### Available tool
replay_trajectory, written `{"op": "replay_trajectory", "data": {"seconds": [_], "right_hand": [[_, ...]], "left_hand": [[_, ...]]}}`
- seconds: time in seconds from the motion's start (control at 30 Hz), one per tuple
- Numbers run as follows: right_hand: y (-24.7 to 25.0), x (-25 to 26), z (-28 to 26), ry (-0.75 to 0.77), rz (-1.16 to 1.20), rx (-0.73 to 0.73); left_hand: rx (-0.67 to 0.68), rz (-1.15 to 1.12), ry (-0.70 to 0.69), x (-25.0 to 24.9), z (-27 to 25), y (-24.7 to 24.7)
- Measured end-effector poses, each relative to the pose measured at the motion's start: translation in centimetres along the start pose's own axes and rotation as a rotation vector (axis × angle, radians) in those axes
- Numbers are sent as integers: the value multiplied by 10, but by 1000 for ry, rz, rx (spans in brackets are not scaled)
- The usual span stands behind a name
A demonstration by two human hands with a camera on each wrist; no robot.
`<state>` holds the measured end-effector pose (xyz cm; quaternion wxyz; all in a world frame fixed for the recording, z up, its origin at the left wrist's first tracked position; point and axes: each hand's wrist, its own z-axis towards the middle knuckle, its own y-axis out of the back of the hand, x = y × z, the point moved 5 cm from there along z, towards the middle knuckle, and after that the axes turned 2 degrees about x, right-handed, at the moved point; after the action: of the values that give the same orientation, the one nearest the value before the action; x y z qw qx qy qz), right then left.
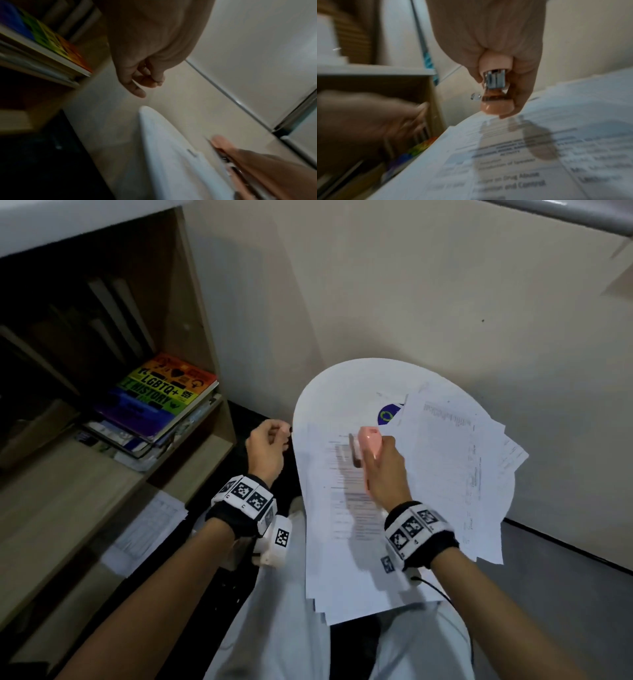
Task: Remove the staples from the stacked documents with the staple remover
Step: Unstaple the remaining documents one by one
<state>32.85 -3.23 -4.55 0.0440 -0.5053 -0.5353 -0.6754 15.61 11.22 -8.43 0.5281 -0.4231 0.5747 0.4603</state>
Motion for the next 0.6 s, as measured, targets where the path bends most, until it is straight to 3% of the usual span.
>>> {"op": "replay_trajectory", "data": {"seconds": [0.1,0.17,0.27,0.37,0.53,0.6], "right_hand": [[-1,-32,24,-239,141,50],[-2,-49,33,-291,137,42],[-8,-65,38,-319,175,74],[-7,-63,34,-329,247,122],[-5,-62,37,-220,131,109],[-7,-64,37,-228,175,127]], "left_hand": [[54,160,120,60,-5,57],[102,272,182,96,-18,89],[113,474,347,167,-30,124],[36,605,576,234,-28,137],[-18,650,648,280,-18,131],[-108,617,703,300,-16,133]]}}
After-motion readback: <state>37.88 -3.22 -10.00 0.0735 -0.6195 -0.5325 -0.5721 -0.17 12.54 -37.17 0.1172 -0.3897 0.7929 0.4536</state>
